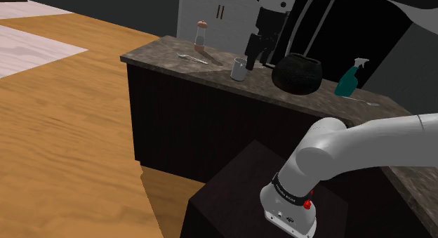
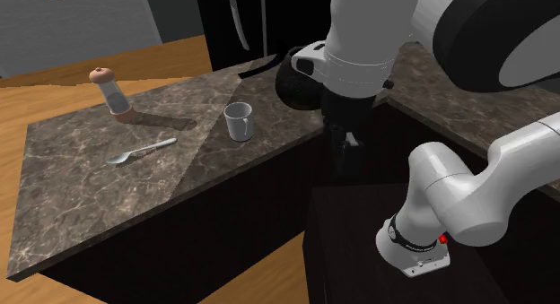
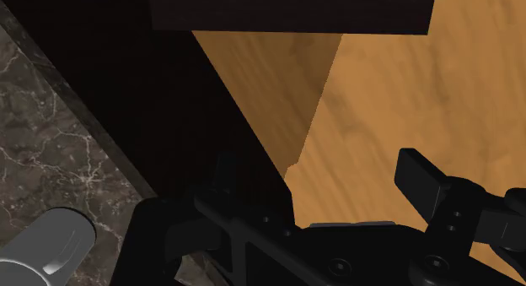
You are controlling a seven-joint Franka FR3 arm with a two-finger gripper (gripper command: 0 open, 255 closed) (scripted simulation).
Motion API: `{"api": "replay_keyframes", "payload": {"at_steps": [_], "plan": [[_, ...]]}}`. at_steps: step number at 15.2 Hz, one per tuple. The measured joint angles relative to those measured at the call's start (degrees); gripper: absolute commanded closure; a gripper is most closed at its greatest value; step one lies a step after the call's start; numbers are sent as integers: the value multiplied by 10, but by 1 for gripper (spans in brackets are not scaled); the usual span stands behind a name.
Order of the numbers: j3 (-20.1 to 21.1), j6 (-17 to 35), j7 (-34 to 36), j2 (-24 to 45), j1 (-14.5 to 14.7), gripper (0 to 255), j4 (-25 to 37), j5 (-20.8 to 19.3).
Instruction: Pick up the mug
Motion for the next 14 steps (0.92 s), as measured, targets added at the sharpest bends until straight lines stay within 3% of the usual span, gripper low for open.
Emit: {"api": "replay_keyframes", "payload": {"at_steps": [3,14], "plan": [[-13,13,-11,13,-4,0,2,-6],[-136,108,-129,162,-33,0,67,-42]]}}
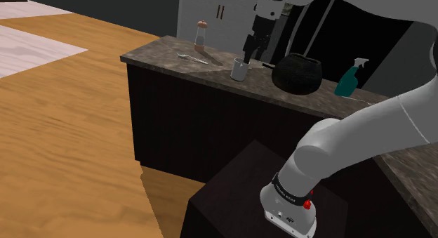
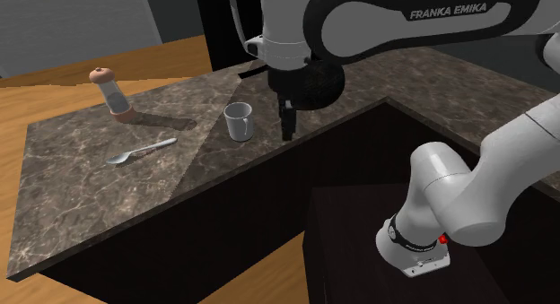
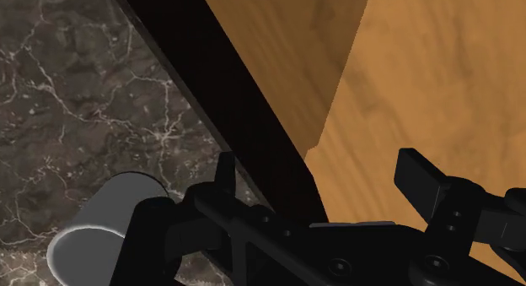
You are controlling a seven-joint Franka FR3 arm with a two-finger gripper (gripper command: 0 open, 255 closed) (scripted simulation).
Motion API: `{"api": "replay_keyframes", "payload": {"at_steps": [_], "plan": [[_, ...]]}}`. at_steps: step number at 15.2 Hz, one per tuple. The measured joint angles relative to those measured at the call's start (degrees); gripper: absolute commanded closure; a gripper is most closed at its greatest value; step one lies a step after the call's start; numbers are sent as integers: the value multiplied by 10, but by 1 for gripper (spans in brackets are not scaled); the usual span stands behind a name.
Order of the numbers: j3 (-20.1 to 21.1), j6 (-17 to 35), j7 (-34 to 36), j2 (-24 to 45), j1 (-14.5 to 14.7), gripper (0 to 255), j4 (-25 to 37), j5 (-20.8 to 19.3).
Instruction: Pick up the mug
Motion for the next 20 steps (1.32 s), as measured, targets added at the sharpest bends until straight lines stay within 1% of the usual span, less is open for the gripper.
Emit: {"api": "replay_keyframes", "payload": {"at_steps": [3,5,9,14,18,20], "plan": [[-32,27,-33,55,-4,0,28,4],[-52,34,-57,91,-6,0,58,11],[-91,51,-107,172,-12,0,119,35],[-136,66,-181,288,-30,0,208,88],[-155,50,-232,383,-56,0,301,140],[-158,48,-248,412,-67,0,326,156]]}}
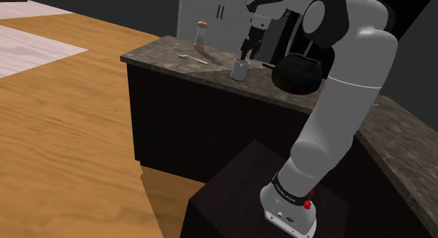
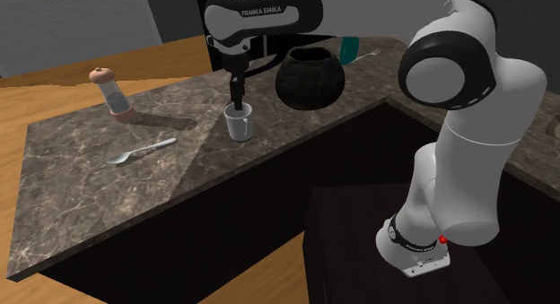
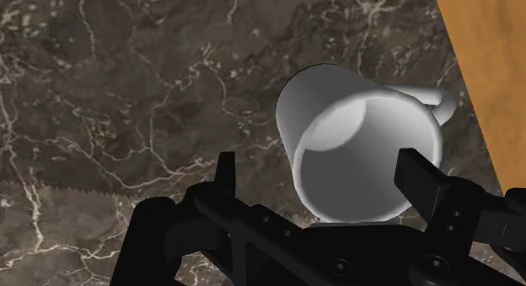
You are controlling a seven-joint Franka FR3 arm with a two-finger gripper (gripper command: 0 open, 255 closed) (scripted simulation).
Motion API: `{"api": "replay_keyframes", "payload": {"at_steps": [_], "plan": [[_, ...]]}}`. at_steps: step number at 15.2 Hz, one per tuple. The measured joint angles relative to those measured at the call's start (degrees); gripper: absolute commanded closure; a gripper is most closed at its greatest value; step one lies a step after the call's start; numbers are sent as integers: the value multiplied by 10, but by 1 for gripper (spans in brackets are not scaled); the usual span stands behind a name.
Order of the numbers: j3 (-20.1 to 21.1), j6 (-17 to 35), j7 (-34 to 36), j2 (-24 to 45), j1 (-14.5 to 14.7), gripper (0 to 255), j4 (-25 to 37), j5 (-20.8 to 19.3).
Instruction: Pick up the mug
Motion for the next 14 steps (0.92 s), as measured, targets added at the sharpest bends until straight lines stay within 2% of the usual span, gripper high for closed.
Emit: {"api": "replay_keyframes", "payload": {"at_steps": [7,8,14], "plan": [[1,44,-10,15,-3,0,-32,10],[1,47,-11,17,-3,255,-33,11],[1,49,-12,19,-4,255,-33,12]]}}
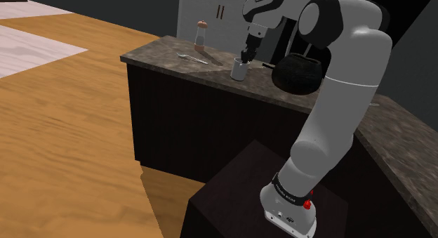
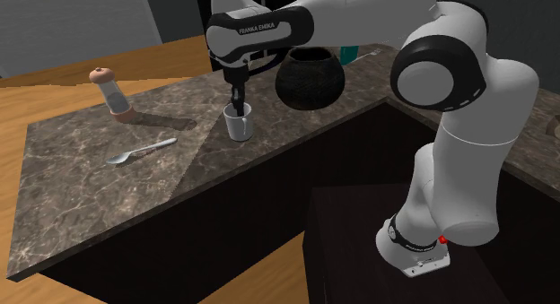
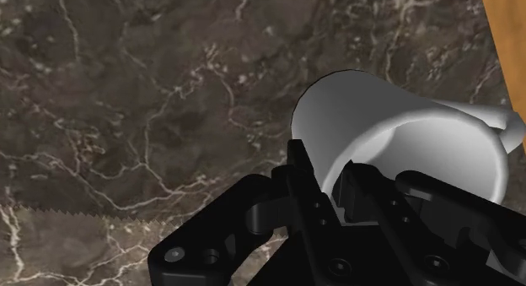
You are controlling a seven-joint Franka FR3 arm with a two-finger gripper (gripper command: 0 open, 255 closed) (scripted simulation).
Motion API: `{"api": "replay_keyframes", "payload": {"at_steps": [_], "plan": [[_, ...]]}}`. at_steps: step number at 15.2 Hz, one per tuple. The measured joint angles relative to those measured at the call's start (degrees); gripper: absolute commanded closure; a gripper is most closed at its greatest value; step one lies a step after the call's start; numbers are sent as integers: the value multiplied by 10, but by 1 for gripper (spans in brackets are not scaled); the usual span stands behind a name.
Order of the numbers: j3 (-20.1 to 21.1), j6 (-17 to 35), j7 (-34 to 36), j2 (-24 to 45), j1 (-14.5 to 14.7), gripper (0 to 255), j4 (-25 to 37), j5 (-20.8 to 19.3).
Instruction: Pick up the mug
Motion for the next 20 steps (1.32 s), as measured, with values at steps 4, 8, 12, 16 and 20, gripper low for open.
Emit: {"api": "replay_keyframes", "payload": {"at_steps": [4,8,12,16,20], "plan": [[0,1,1,-1,0,255,-1,0],[0,-20,4,-4,1,255,16,-3],[-2,-49,6,-6,-1,255,44,-5],[-3,-82,7,-5,-4,255,78,-5],[-3,-109,10,-4,-5,255,106,-5]]}}
